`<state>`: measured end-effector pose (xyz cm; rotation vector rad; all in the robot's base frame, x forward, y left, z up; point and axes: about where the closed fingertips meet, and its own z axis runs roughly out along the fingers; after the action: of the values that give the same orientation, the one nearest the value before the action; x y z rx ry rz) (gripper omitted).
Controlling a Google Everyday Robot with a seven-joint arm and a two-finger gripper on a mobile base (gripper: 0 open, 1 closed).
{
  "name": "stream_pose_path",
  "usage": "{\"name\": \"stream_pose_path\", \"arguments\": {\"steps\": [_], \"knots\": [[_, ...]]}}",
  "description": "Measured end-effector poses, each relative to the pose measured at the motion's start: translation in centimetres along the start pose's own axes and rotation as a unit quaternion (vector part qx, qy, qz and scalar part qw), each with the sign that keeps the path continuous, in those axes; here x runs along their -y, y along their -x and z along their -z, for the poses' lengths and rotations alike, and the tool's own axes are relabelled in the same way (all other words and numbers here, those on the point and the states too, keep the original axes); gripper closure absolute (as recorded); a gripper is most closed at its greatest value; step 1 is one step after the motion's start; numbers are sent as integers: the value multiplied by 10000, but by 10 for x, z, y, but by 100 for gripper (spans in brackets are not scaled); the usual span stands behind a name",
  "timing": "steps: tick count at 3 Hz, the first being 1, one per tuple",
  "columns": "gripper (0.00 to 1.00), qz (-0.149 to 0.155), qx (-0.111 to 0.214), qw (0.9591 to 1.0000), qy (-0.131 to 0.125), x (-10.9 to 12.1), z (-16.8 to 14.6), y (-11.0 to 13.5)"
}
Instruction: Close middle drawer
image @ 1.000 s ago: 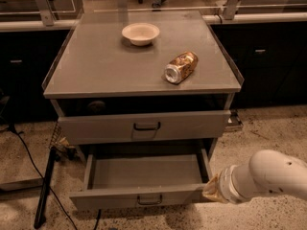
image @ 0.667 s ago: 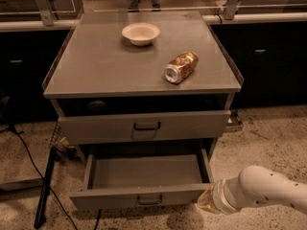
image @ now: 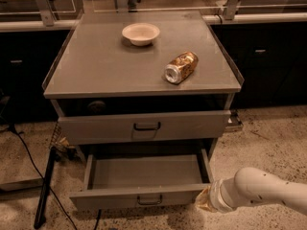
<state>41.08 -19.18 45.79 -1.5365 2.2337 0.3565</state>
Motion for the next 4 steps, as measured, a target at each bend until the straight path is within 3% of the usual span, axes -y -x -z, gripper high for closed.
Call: {"name": "stream_pose_path", "arguments": {"steps": [2, 4], "knots": [[100, 275, 335, 9985, -337, 24, -52, -1], [100, 385, 772, 9924, -872, 45, -72, 5]]}}
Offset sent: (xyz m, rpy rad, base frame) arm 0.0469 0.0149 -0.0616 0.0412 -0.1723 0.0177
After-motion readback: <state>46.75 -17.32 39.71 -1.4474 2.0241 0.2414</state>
